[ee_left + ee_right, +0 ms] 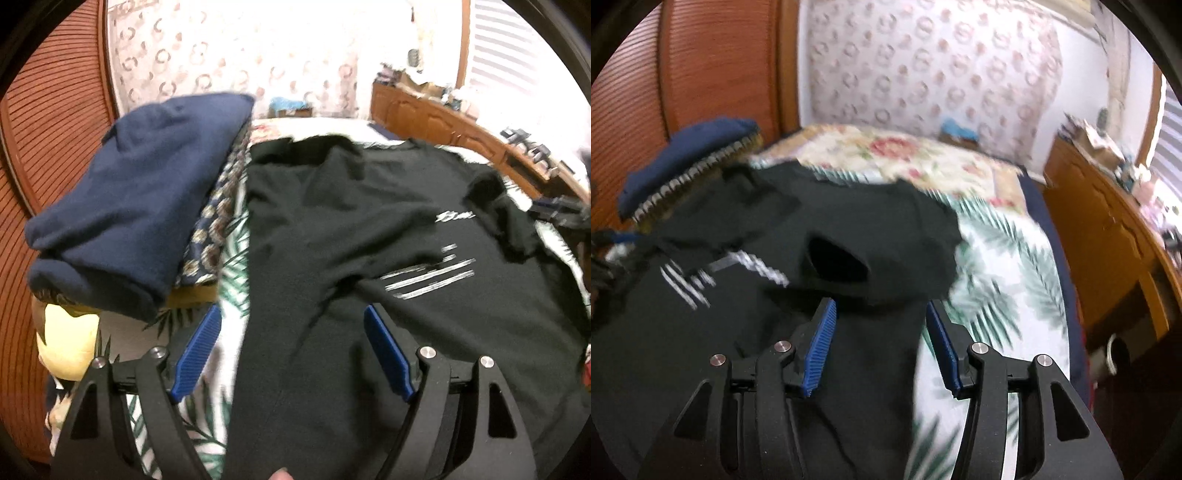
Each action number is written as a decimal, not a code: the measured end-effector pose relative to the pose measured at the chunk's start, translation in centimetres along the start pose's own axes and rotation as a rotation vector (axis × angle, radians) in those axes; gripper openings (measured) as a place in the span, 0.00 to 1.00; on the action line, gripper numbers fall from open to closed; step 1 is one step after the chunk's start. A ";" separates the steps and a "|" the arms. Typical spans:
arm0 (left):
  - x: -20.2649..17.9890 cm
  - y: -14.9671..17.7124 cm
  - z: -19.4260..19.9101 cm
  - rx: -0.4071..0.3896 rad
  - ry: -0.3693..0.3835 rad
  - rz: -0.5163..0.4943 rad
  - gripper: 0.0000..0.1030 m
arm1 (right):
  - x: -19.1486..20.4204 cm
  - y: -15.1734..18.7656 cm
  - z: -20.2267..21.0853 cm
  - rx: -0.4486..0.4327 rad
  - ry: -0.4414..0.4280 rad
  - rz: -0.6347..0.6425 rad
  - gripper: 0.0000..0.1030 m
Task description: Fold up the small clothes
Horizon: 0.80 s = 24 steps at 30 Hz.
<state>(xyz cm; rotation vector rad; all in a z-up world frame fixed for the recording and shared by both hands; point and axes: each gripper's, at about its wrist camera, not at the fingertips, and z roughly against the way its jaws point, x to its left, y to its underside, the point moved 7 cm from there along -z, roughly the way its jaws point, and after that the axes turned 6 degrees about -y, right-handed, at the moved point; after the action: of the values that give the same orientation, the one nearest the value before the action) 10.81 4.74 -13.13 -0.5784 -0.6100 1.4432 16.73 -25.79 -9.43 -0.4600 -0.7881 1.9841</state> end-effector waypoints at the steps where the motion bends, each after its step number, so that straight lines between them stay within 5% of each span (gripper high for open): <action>1: -0.5 -0.4 0.7 -0.019 0.013 -0.004 0.78 | -0.3 0.8 0.0 0.010 0.008 -0.011 0.50; 6: -4.2 -3.6 2.6 -0.108 0.108 -0.036 0.78 | -1.8 3.6 1.0 0.023 0.042 -0.070 0.50; 17: -13.5 -10.4 -0.1 -0.093 0.311 -0.140 0.77 | -2.0 5.2 0.4 0.053 0.054 -0.127 0.50; 24: -18.5 -12.3 -2.7 -0.046 0.393 -0.192 0.59 | -2.9 5.6 0.1 0.056 0.007 -0.184 0.55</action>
<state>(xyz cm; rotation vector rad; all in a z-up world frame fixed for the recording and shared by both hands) 20.91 -14.32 -7.21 -0.7934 -0.3749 1.0980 14.67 -30.37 -13.17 -0.3481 -0.7417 1.8275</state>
